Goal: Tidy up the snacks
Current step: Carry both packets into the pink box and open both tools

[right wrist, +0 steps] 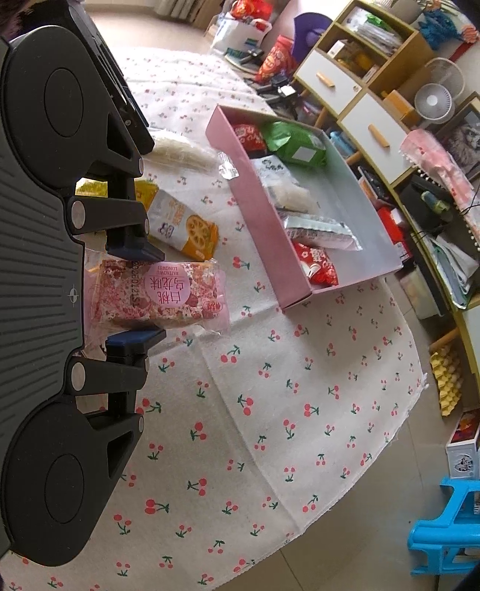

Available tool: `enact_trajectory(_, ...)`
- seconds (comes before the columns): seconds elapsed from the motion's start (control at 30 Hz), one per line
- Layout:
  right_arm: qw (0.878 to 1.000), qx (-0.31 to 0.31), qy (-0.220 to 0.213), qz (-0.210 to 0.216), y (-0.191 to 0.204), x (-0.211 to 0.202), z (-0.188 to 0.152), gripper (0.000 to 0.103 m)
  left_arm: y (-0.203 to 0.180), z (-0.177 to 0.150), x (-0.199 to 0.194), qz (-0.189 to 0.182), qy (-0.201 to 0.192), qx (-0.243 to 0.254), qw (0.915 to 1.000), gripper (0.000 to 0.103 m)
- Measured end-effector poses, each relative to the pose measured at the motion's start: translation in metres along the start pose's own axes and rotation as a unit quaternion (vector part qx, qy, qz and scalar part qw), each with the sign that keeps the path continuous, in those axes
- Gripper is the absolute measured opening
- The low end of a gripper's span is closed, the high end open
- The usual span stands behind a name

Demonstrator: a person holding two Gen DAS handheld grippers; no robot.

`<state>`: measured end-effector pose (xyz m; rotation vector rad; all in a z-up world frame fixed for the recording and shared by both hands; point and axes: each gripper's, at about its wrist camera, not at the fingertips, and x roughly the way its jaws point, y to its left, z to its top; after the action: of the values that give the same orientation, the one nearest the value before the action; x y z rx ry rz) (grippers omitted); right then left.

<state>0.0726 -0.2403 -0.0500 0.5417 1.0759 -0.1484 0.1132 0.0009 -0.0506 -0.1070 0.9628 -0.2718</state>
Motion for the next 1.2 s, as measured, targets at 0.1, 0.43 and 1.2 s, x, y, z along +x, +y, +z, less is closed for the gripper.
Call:
enact_trajectory(0.1,1.0,0.006,-0.002,0.007,0.001,-0.003,0.002,0.035,0.002,0.002,-0.005,-0.005,-0.006,-0.013,0.9999,0.032)
enact_trajectory(0.43,0.998,0.046,-0.006,0.037,0.002,-0.009,0.026,0.035,0.004,0.03,-0.01,0.003,-0.031,-0.015,0.9994,0.032)
enact_trajectory(1.2,0.996,-0.019,-0.06,0.061,0.043,0.063,0.14,0.035,0.013,0.11,0.068,0.002,-0.051,-0.032,0.9982,0.032)
